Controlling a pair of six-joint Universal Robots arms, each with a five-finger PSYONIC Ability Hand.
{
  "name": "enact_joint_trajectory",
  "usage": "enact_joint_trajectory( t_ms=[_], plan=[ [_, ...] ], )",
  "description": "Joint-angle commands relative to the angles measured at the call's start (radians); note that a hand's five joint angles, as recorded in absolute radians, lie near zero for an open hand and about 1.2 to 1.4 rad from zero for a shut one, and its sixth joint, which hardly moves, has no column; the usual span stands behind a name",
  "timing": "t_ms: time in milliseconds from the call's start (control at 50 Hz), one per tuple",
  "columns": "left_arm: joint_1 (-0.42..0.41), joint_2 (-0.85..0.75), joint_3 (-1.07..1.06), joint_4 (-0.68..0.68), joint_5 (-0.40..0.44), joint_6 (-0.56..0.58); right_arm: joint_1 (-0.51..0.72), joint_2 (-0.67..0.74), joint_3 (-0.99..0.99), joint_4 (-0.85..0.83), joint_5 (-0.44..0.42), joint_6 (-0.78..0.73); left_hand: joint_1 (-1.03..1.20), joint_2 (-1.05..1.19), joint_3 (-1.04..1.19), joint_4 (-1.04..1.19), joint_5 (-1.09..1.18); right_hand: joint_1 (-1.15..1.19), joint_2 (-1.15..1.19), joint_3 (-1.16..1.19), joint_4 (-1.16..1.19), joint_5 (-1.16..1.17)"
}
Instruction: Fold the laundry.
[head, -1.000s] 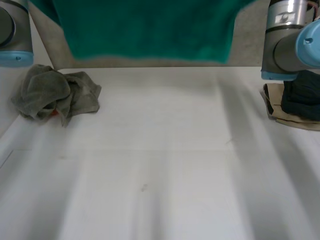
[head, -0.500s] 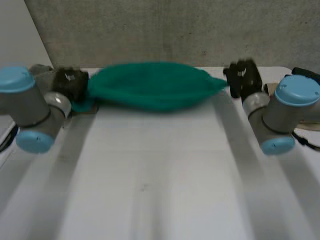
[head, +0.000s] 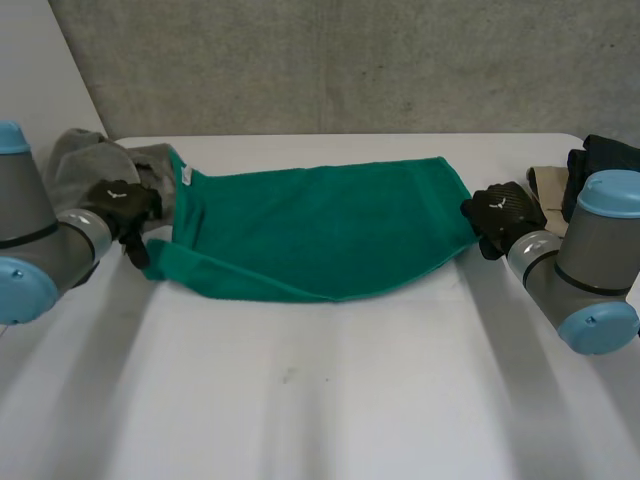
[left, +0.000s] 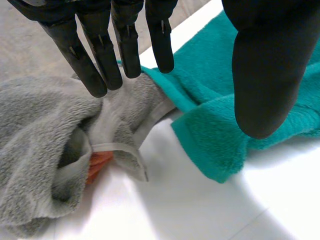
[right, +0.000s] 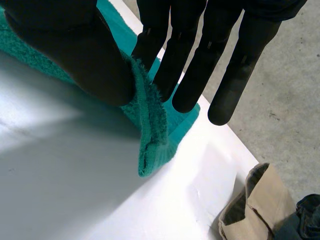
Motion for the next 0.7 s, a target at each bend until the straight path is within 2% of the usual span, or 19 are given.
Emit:
enact_joint_trajectory(
  t_ms=[20, 200, 360, 440, 520, 600, 620, 700],
  plan=[
    [0.024, 0.005, 0.006, -0.052, 0.016, -0.042, -0.007, 0.004, 0.003, 0.000, -0.002, 0.001, -0.009, 0.000, -0.001, 0.012, 0.014, 0.277, 0.217, 0.209, 0.204, 0.200],
    [-0.006, -0.066, 0.032, -0.078, 0.006, -0.039, -0.007, 0.006, 0.011, 0.000, -0.003, -0.007, -0.042, -0.033, -0.033, -0.020, -0.018, 0.277, 0.217, 0.209, 0.204, 0.200],
    [-0.026, -0.144, 0.136, -0.078, 0.003, -0.036, -0.006, 0.006, 0.022, 0.001, -0.003, -0.014, -0.086, -0.077, -0.078, -0.064, -0.063, 0.277, 0.217, 0.209, 0.204, 0.200],
    [-0.027, -0.184, 0.205, -0.124, 0.000, -0.034, -0.007, 0.003, 0.025, 0.001, -0.003, -0.017, 0.058, 0.067, 0.066, 0.079, 0.081, 0.277, 0.217, 0.209, 0.204, 0.200],
    [-0.027, -0.220, 0.274, -0.228, -0.013, -0.034, -0.009, 0.003, 0.026, 0.000, -0.003, -0.021, 0.187, 0.196, 0.195, 0.208, 0.210, 0.277, 0.217, 0.209, 0.204, 0.200],
    [-0.027, -0.243, 0.325, -0.320, -0.026, -0.034, -0.012, 0.003, 0.028, 0.000, 0.000, -0.028, 0.436, 0.445, 0.444, 0.457, 0.459, 0.277, 0.217, 0.209, 0.204, 0.200],
    [-0.029, -0.245, 0.336, -0.345, -0.027, -0.034, -0.013, 0.000, 0.026, 0.004, -0.003, -0.034, 0.605, 0.615, 0.614, 0.627, 0.629, 0.277, 0.217, 0.209, 0.204, 0.200],
    [-0.032, -0.239, 0.337, -0.362, -0.029, -0.033, -0.016, -0.011, 0.026, 0.011, -0.002, -0.053, 0.739, 0.748, 0.747, 0.760, 0.762, 0.277, 0.217, 0.209, 0.204, 0.200]
  ],
)
